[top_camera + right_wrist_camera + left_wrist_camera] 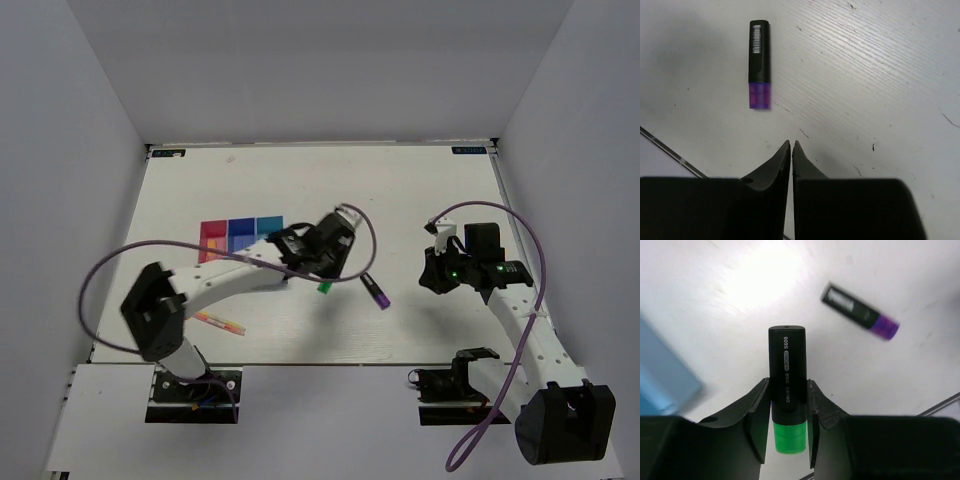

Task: Sort the stationery into containers
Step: Pick up the pen from the center of the board, then place the pen in the storage box.

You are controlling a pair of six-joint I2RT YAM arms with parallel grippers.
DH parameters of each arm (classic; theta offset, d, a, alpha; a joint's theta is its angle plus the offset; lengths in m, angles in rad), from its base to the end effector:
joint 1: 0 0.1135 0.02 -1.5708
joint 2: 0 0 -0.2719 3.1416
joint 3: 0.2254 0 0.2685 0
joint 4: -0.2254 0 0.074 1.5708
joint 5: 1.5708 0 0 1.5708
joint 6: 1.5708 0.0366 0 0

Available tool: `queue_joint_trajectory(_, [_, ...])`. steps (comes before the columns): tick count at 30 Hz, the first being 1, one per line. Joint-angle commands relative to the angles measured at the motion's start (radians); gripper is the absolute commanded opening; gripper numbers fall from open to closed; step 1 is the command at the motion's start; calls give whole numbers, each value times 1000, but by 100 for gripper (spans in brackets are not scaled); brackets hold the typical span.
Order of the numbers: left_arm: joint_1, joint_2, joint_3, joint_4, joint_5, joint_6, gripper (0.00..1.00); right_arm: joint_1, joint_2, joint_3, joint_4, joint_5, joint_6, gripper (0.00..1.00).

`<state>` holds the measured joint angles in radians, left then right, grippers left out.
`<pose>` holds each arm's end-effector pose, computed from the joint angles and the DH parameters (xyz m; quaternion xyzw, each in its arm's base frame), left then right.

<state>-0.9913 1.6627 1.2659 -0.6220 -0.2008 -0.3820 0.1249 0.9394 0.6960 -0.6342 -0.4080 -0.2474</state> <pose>0.2071 -0.3032 0.2449 0.2611 0.9214 -0.0973 0.2708 0.1934 0.0389 0.2454 -0.2381 0.8924 0.1698 0.3437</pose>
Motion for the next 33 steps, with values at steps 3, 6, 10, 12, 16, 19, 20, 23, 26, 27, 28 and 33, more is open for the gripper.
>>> queue_joint_trajectory(3, [199,-277,-43,-74,-130,-12,1,5,-4,23,2,-23,-9,13])
queue_joint_trajectory(6, [388,-323,-71,-97,-134,-8,1,10,6,25,-2,-31,-12,62])
queue_joint_trajectory(10, [526,-314,-71,-102,-95,52,1,15,18,31,-4,-32,-15,68])
queue_joint_trajectory(12, [574,-282,-68,-104,-75,68,1,19,19,31,-4,-31,-18,68])
queue_joint_trajectory(16, [634,-207,-62,-85,-57,71,4,19,18,28,-2,-25,-18,65])
queue_joint_trajectory(19, [649,-161,-66,-79,-55,71,16,21,18,27,-2,-23,-20,65])
queue_joint_trajectory(20, [649,-152,-68,-78,-64,72,19,21,19,27,1,-22,-21,65])
queue_joint_trajectory(23, [654,-121,-82,-70,-84,75,32,22,22,30,1,-22,-21,65])
queue_joint_trajectory(26, [663,-98,-86,-67,-80,74,44,24,27,30,1,-23,-20,69])
queue_joint_trajectory(27, [661,-96,-88,-68,-80,74,46,24,30,30,1,-23,-23,72])
queue_joint_trajectory(28, [661,-95,-88,-67,-77,75,49,25,32,31,-2,-22,-24,77])
queue_joint_trajectory(33, [661,-109,-86,-70,-66,74,60,45,73,48,-8,-60,-43,86])
